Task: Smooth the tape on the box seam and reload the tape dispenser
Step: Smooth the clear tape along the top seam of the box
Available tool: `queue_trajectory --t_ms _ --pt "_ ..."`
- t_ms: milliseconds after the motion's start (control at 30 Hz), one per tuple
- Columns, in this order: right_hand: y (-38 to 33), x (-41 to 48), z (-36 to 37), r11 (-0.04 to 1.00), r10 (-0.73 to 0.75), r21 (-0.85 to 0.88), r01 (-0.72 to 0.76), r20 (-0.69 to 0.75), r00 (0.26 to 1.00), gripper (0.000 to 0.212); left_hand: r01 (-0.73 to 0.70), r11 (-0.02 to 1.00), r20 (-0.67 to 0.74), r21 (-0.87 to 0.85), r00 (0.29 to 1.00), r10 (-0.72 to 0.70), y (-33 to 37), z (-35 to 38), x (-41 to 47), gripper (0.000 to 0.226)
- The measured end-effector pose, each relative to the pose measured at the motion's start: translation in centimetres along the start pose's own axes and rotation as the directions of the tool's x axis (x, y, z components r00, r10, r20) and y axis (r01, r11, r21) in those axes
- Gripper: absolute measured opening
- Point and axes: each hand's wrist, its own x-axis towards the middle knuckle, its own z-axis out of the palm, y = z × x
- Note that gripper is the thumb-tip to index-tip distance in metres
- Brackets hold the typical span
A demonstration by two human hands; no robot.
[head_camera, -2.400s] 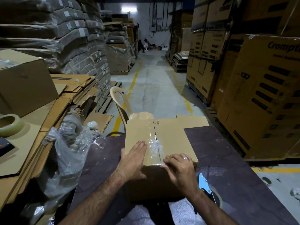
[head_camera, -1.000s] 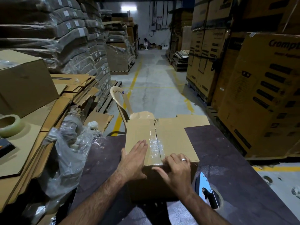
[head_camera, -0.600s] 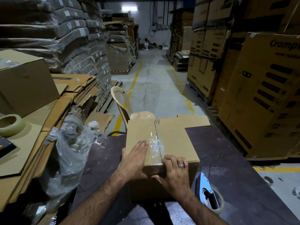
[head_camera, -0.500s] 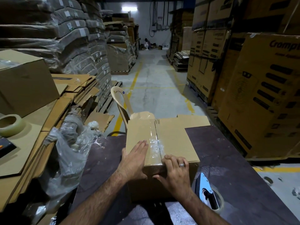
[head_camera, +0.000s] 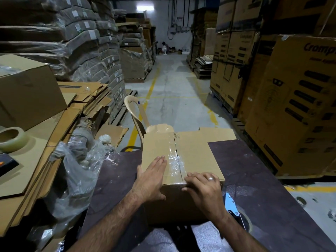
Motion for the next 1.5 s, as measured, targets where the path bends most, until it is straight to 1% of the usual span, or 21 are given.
queue_trajectory --t_ms 100,200,300,533,700,800,900,1033,1133,1200,1267,1333,1367,1400,1500 --pt "0.4 0.8 -0.4 0.997 -0.013 0.080 0.015 -0.027 1.000 0.019 0.001 1.000 0.006 -0.012 1.000 -0.001 -0.1 -0.2 0.0 0.122" --pt "0.7 0.4 -0.4 0.995 -0.014 0.095 0.017 -0.034 0.999 0.019 -0.001 1.000 0.012 -0.004 1.000 0.001 0.0 -0.2 0.0 0.122" --pt "0.3 0.2 0.0 0.999 0.007 0.052 -0.004 -0.065 0.998 0.021 0.003 1.000 0.009 -0.004 1.000 -0.003 0.1 -0.1 0.0 0.123" --pt "-2.2 0.5 1.3 0.982 0.105 -0.142 -0.123 -0.129 0.986 0.050 0.005 1.000 0.005 -0.007 1.000 -0.005 -0.1 0.1 0.2 0.122" --pt "-3.0 -0.2 2.5 0.944 0.143 -0.292 -0.153 -0.057 0.988 0.063 -0.001 1.000 -0.006 -0.012 1.000 0.001 -0.1 0.2 0.2 0.119" --pt "-2.6 -0.5 2.5 0.943 0.101 -0.319 -0.095 0.002 0.995 0.068 -0.002 1.000 0.000 -0.004 1.000 0.002 -0.1 0.2 0.2 0.122" --pt "-2.2 -0.7 2.2 0.952 0.070 -0.300 -0.058 0.029 0.997 0.075 -0.001 1.000 0.000 0.004 1.000 0.001 -0.1 0.1 0.1 0.123" --pt "-1.6 -0.6 1.4 0.968 0.022 -0.251 0.000 0.086 0.996 0.072 0.002 1.000 -0.013 0.001 1.000 -0.002 -0.1 0.3 0.1 0.124" --pt "-0.6 -0.6 0.5 0.983 -0.047 -0.169 0.069 0.131 0.990 0.074 0.003 1.000 -0.011 0.000 1.000 -0.003 -0.1 0.2 0.0 0.124" --pt "0.1 -0.5 0.0 0.992 -0.065 -0.098 0.081 0.153 0.986 0.072 0.002 1.000 -0.013 0.006 1.000 -0.002 0.0 0.2 0.0 0.124" --pt "0.7 -0.2 -0.3 0.999 -0.050 -0.011 0.052 0.139 0.989 0.057 0.000 1.000 -0.013 0.005 1.000 0.000 0.0 0.2 0.0 0.124" --pt "0.8 0.5 -0.6 0.998 -0.030 0.062 0.024 0.100 0.994 0.032 0.001 1.000 -0.010 0.000 1.000 -0.001 -0.1 0.2 0.1 0.124" --pt "0.8 0.8 -0.7 0.997 -0.027 0.078 0.020 0.094 0.995 0.024 0.002 1.000 -0.008 -0.001 1.000 -0.002 -0.1 0.2 0.1 0.124" --pt "0.7 1.1 -0.8 0.996 -0.026 0.086 0.018 0.092 0.995 0.021 0.003 1.000 -0.007 -0.001 1.000 -0.003 -0.1 0.2 0.1 0.123" --pt "0.7 1.3 -0.8 0.996 -0.011 0.092 0.004 0.082 0.997 0.021 0.001 1.000 0.001 -0.007 1.000 -0.001 0.0 0.0 0.1 0.122"
